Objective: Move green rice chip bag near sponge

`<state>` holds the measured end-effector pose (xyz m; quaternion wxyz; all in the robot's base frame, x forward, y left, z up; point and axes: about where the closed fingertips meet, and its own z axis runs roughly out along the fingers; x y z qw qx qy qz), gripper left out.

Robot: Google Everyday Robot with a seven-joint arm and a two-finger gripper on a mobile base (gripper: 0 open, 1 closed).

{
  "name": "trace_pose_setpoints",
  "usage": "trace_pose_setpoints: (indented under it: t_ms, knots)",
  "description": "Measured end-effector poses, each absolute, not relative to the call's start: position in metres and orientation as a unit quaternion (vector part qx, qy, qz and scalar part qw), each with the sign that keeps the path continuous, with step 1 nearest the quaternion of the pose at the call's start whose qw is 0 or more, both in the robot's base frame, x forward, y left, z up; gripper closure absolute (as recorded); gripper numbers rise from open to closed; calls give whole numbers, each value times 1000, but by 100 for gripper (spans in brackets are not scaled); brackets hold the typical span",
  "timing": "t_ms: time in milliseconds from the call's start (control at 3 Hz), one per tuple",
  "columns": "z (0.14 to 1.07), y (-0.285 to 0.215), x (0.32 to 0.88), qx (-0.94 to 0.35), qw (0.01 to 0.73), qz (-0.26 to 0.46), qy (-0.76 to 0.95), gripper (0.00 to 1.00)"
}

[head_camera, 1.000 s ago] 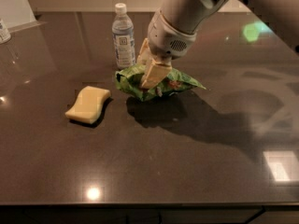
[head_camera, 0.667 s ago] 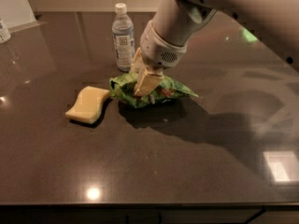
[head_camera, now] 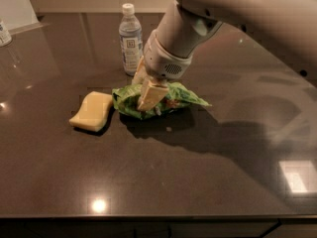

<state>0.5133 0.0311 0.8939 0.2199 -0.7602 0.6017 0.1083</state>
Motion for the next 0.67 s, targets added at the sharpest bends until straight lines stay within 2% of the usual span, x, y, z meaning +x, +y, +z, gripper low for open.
trace_pose_setpoints:
  t_ms: [333, 667]
  knots:
    - [894, 32, 512, -761, 220, 108, 601, 0]
    - [894, 32, 512, -761, 220, 108, 601, 0]
